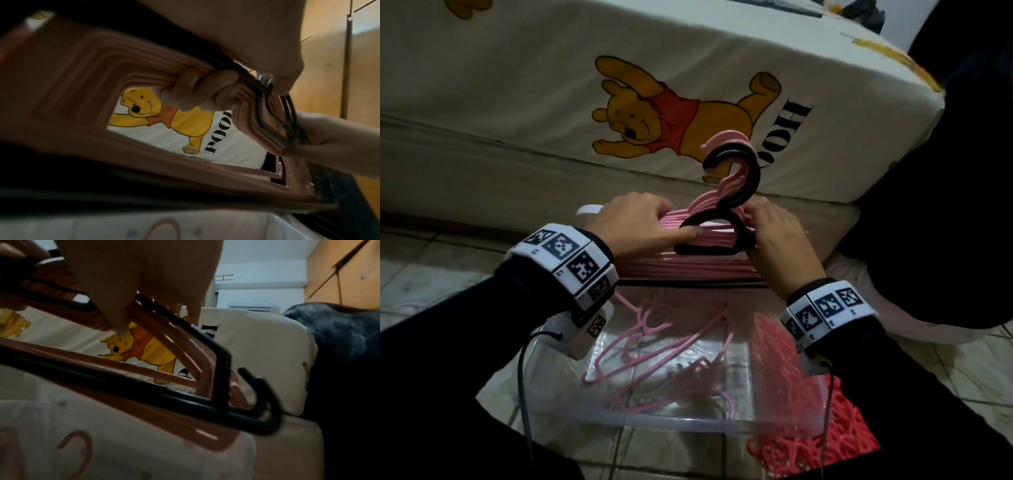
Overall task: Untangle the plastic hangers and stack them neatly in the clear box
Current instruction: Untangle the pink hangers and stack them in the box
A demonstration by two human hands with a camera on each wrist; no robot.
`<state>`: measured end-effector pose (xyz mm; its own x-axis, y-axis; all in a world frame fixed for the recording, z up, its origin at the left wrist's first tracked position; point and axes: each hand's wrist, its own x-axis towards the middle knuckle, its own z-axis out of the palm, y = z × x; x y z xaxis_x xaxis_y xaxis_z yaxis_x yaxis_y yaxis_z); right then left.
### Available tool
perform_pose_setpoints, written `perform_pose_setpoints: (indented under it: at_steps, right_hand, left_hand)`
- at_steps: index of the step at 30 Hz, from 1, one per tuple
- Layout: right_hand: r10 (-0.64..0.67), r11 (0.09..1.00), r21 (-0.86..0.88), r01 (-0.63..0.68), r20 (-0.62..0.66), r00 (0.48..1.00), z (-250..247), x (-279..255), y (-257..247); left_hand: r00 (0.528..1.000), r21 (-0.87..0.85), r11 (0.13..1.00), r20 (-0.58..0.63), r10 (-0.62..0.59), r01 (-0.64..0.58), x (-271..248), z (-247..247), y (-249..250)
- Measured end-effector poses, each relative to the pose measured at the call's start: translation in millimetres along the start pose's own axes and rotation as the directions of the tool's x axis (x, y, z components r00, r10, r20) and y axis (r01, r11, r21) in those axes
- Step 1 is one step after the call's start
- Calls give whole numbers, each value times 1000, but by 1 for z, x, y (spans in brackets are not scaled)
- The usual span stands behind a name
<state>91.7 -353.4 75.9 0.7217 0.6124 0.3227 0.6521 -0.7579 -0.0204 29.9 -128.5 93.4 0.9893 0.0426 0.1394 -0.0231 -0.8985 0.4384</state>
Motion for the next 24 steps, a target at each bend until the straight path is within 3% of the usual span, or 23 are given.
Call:
perform_pose_setpoints:
  at_steps: [6,12,17,21,24]
  right_hand:
    - [-40,997,-56,46,92,995,-7,1,1]
    - [-91,993,-53,102,182,979,-5,5,4]
    - [25,994,-110,4,260,965,-2,7,3]
    - [95,994,-69,-82,204,974,-2,9,7]
    - [105,987,94,-129,232,967,0,7,7]
  left_hand:
    - [985,32,999,167,30,-36,-1,-7,5]
    - [976,-6,998,208,61,-61,-2,-12,0]
    - [958,22,998,281,57,-65,-2,-7,-3]
    - [963,131,973,218,159,-190,0,-5,-7]
    - [982,238,958,138,131,-161,-1,-7,-11]
